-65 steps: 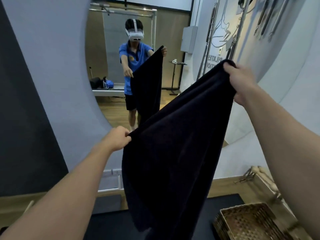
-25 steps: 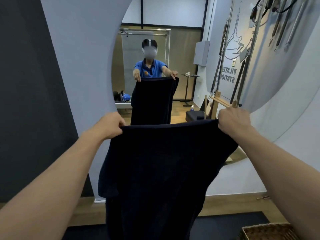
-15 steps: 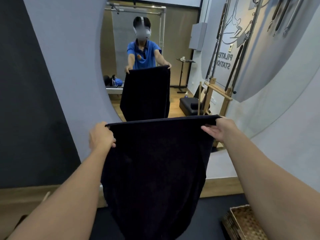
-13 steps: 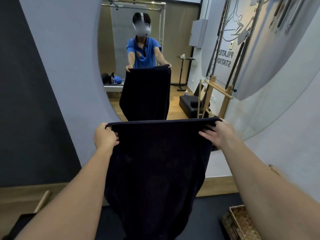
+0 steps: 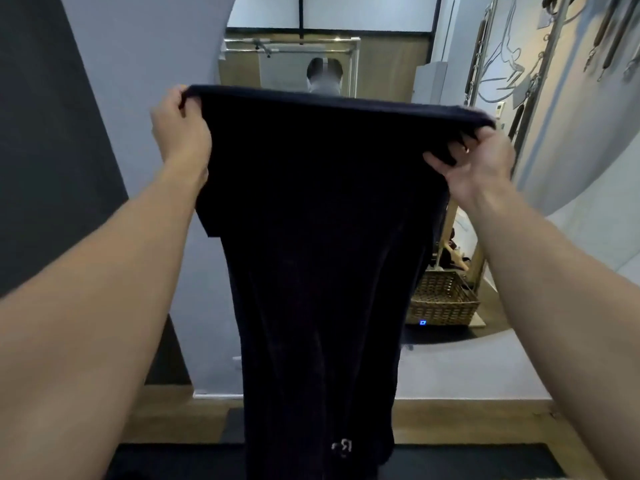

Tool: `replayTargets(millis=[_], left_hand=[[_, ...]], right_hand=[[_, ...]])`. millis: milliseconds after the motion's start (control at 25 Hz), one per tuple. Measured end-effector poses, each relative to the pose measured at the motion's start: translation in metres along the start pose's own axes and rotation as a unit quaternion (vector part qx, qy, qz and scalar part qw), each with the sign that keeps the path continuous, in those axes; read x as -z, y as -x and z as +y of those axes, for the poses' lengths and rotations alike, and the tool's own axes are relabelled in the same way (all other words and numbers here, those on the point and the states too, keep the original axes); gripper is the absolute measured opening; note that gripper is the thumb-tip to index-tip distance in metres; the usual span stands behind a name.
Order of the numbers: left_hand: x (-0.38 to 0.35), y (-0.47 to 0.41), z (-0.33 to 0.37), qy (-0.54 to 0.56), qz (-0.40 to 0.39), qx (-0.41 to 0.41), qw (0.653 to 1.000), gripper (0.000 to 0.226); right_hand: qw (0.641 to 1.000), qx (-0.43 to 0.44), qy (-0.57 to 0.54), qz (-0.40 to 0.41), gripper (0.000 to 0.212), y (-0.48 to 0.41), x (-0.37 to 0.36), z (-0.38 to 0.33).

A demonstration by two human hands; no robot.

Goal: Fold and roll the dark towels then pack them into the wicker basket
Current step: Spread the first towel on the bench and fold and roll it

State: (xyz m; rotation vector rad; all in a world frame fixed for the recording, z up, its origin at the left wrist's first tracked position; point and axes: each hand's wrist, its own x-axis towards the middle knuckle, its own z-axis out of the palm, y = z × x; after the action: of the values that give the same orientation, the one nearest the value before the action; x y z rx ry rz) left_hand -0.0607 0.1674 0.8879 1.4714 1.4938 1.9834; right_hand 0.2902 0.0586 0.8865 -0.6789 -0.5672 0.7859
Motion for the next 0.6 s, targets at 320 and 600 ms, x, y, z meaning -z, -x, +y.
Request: replayTargets(millis=[320, 600], left_hand=[[0.109, 0.077, 0.117, 0.033, 0.092, -0.102, 0.99, 0.028], [0.249, 0.221, 0.114, 0.041, 0.104, -0.144, 0.983, 0.025]], right_hand=[[0.995, 0.089, -0.015, -0.03, 0.037, 0.1, -0.013, -0.087], [0.995, 0.09, 0.002, 0.05, 0.032, 0.288, 0.062, -0.112]])
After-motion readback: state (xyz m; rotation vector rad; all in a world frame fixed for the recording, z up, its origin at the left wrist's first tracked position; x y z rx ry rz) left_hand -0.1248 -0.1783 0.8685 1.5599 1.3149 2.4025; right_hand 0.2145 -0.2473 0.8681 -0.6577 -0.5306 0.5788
